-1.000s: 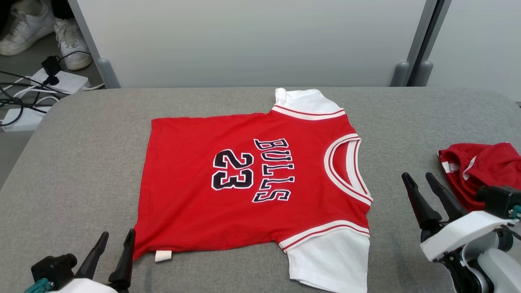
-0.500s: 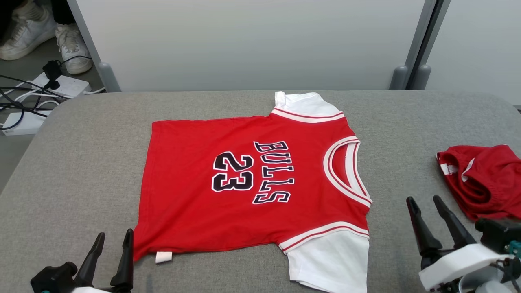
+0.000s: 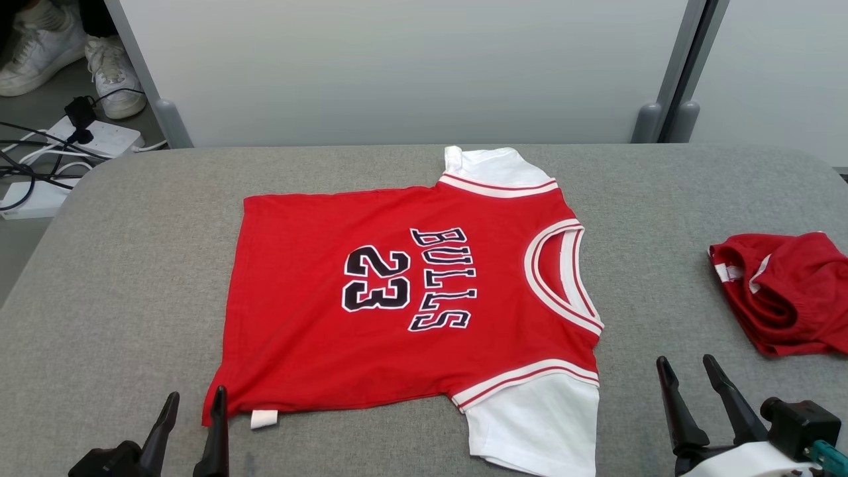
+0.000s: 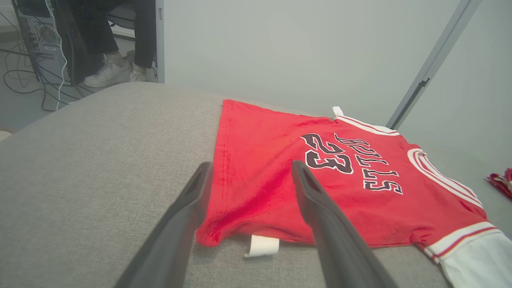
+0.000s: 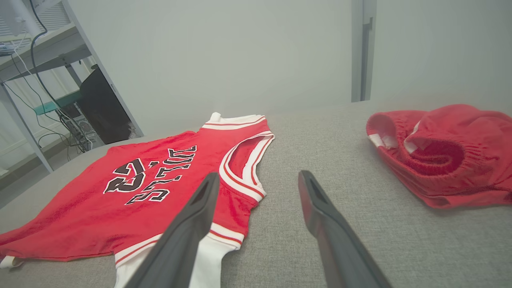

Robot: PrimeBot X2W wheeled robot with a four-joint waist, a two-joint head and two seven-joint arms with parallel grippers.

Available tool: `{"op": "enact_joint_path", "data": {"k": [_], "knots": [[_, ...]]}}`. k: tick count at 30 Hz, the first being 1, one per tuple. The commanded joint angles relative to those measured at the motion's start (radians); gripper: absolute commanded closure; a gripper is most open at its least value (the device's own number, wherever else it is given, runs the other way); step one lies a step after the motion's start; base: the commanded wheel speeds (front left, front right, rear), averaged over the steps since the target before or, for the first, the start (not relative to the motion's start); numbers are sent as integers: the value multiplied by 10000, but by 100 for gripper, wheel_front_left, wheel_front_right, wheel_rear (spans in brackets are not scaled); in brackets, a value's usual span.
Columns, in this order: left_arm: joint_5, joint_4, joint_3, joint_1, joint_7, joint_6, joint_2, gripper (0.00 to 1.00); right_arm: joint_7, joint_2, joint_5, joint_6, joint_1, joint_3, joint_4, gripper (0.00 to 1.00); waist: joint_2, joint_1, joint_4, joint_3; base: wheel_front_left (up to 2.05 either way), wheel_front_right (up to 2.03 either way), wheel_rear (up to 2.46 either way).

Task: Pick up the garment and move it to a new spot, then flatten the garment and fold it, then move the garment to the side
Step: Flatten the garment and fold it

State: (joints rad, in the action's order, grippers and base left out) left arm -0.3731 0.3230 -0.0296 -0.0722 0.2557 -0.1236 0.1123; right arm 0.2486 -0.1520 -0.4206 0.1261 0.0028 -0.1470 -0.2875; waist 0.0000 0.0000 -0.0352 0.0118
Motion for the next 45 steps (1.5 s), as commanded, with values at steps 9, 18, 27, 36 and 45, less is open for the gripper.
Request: {"op": "enact_joint_path", "data": {"k": [9, 18, 27, 36, 45], "knots": [[315, -17, -416, 385, 61, -69, 61, 0, 131, 212, 1319, 46, 111, 349, 618, 0, 0, 0, -28, -24, 0, 0, 0], [280, 65, -324, 377, 61, -70, 108, 0, 131, 366, 1601, 46, 193, 414, 678, 0, 0, 0, -67, -8, 0, 0, 0], [184, 149, -177, 422, 61, -70, 151, 0, 118, 172, 1233, 46, 213, -669, -458, 0, 0, 0, -138, -90, 0, 0, 0], [88, 212, 116, 539, 61, -70, 211, 0, 36, 103, 839, 46, 9, -1957, -1905, 0, 0, 0, -274, -278, 0, 0, 0], [20, 248, 440, 823, 61, -71, 298, 0, 77, 353, 226, 46, -570, -2418, -3057, 14, 0, 0, -490, -605, 0, 0, 0]]}}
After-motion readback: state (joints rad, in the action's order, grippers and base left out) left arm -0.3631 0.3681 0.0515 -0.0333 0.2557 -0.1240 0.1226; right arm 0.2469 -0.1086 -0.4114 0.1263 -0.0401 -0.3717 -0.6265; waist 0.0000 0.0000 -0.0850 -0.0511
